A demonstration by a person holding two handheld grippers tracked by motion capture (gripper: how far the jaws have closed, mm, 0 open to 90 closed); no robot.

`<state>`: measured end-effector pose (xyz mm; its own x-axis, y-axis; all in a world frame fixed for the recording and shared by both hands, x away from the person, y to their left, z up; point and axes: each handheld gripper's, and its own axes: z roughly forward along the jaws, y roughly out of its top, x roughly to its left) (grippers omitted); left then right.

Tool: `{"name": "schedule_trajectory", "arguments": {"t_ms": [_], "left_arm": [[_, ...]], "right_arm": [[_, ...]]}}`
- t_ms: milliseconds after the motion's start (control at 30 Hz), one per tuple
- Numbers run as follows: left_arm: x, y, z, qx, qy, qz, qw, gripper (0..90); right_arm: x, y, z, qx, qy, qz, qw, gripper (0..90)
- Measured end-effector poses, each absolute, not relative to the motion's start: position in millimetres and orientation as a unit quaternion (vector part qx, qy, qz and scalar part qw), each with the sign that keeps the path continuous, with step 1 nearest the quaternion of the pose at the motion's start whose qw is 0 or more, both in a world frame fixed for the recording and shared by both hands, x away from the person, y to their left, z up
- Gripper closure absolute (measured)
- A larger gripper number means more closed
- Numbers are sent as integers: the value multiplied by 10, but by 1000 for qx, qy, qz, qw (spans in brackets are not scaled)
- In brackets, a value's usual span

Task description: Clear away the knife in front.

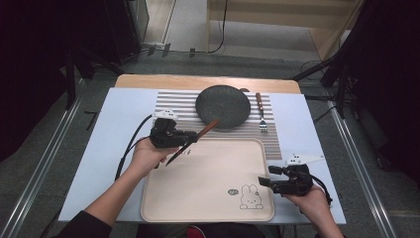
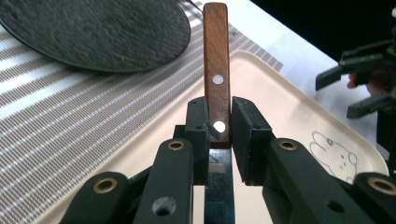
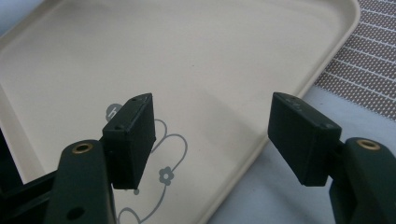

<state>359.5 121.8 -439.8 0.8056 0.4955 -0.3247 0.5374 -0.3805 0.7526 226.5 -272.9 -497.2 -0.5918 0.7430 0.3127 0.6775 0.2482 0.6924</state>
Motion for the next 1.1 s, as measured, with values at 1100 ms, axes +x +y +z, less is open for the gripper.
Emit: {"name": "schedule_trajectory", "arguments": {"t_ms": [1100], "left_arm": [[3218,1337,-4659,855,303,-28,421,767]], "right_arm": [[2266,-2730,-4972,452,789,415,41,312]]}}
